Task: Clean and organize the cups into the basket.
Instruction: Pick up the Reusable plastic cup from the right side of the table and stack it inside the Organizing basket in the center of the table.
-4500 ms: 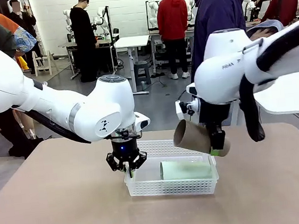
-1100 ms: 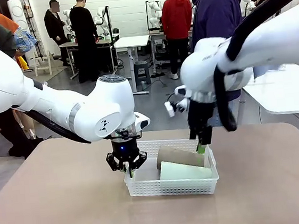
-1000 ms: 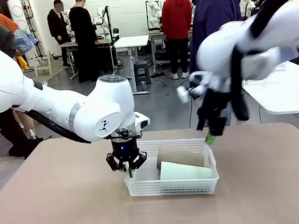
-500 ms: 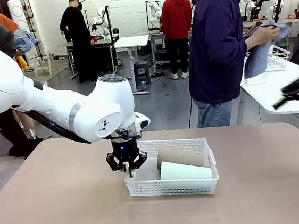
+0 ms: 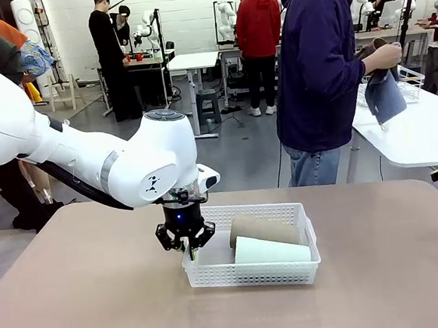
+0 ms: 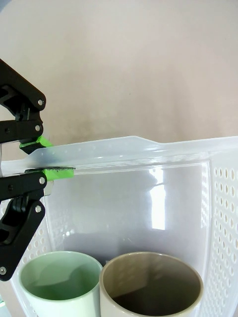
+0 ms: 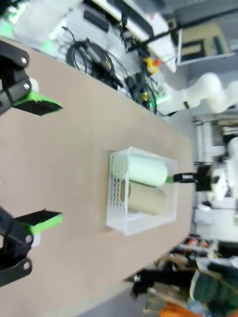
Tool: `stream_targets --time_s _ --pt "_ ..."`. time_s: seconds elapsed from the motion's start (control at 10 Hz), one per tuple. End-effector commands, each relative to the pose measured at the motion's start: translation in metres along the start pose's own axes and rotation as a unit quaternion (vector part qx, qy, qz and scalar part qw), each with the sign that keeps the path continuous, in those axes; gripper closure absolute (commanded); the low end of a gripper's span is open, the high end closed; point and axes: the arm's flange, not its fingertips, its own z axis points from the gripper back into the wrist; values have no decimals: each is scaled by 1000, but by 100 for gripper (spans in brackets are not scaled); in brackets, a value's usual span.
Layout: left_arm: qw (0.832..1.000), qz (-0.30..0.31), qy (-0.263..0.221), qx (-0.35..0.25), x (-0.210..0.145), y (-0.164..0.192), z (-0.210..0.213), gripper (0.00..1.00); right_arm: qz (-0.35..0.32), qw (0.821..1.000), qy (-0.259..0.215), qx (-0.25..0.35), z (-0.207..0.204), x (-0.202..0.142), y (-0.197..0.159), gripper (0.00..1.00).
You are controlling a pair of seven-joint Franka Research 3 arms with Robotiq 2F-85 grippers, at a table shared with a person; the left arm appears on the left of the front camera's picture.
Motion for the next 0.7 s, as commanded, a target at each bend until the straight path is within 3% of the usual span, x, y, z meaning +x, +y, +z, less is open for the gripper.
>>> stream_targets --time_s 0.0,0.4,0.5,0.6 --pt "1000 -1 -3 0 -2 1 2 100 -14 999 -24 -20 13 5 -2 0" --pt "1000 -1 -3 0 -2 1 2 100 -65 990 -14 -122 24 22 18 0" --pt "1000 -1 -3 0 -2 1 2 100 -29 998 -19 -56 34 -2 10 0" --pt "1000 -1 -3 0 -2 1 2 100 -29 998 -19 -56 34 -2 10 0"
